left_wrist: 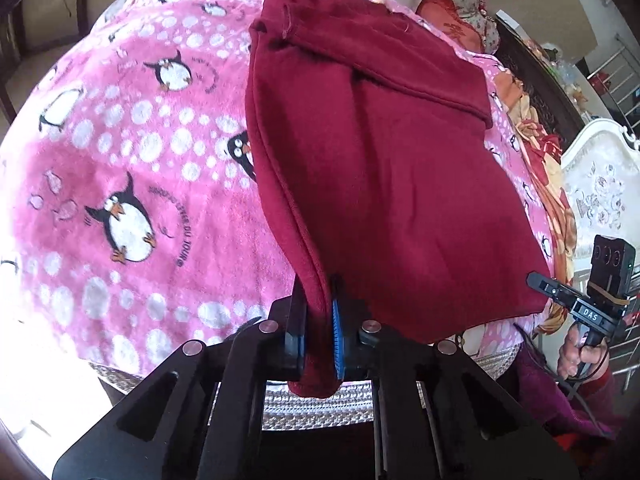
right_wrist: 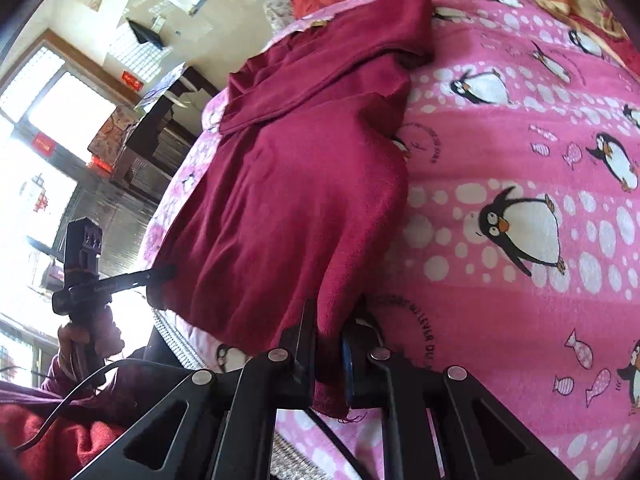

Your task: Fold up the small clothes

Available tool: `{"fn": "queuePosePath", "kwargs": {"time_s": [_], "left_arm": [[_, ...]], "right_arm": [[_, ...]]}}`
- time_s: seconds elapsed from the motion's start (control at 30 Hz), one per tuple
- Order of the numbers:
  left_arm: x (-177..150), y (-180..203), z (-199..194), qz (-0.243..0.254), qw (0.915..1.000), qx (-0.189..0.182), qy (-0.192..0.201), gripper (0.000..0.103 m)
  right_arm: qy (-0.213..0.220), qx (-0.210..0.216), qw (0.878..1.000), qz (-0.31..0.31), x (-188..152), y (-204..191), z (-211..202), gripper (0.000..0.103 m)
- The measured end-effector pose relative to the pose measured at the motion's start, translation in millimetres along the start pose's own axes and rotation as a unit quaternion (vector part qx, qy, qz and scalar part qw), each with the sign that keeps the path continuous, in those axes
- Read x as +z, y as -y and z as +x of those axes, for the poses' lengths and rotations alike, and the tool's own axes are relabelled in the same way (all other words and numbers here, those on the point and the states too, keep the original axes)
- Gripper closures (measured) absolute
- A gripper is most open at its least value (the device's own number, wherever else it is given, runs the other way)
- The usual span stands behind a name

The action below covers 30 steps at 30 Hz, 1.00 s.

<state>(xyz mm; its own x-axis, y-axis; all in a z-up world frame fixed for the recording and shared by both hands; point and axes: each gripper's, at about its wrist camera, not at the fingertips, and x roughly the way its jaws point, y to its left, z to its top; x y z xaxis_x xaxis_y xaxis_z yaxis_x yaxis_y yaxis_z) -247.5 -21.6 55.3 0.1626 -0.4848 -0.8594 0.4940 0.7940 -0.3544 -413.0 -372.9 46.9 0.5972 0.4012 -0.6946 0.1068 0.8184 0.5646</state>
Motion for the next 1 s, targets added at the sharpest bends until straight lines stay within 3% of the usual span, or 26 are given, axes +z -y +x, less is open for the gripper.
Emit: {"fn": "queuePosePath", "kwargs": {"time_s": [0.07,0.17,0.27,0.37,0.43,0.47,0.5,0.53,0.57,0.63,0.83,1.0], "left_arm": [[-3,-8,-13,0.004,0.9999,0.010,0.012,0.096],[-11,-27,-3,-0.021,0.9996,0.018,-0.005,0.096],[-21,-37,11,-0.046,0.9985,0.019,-0.023,0.096],[-21,-36,6,-0.052,0.9986,0.000,-0.010,0.096],[-19,-35,2,-0.050,0.9987,-0.010,-0.006,0.096],[-17,-36,0,-0.053,0.9985,-0.013,-0.003,0.095],[-16,-37,0,-0.058,0.9982,-0.017,-0.002,0.092],[-14,-39,1,-0.063,0.9978,-0.019,-0.004,0.079],[-13,-39,3,-0.070,0.9973,-0.018,-0.006,0.059],[-13,-42,6,-0.087,0.9961,-0.019,0.001,0.045],[-11,-40,18,-0.094,0.9956,-0.005,-0.006,0.045],[-8,-26,26,-0.066,0.9971,0.037,-0.008,0.043]], "right_arm": [[0.001,0.010,1.000,-0.018,-5,-16,-11,0.094],[-0.013,0.006,1.000,-0.023,-15,-18,-6,0.095],[-0.040,-0.006,0.999,0.020,-21,-1,17,0.095],[-0.038,-0.015,0.998,0.054,-21,14,24,0.095],[-0.037,-0.003,0.997,0.064,-20,15,22,0.089],[-0.038,-0.001,0.997,0.060,-19,14,22,0.079],[-0.037,0.005,0.998,0.055,-18,13,22,0.065],[-0.035,0.012,0.998,0.053,-17,12,22,0.060],[-0.034,0.013,0.998,0.051,-17,11,24,0.058],[-0.039,0.013,0.998,0.049,-17,8,29,0.057],[-0.034,0.032,0.997,0.065,-12,15,30,0.058],[-0.033,0.029,0.998,0.054,-9,15,32,0.061]]}}
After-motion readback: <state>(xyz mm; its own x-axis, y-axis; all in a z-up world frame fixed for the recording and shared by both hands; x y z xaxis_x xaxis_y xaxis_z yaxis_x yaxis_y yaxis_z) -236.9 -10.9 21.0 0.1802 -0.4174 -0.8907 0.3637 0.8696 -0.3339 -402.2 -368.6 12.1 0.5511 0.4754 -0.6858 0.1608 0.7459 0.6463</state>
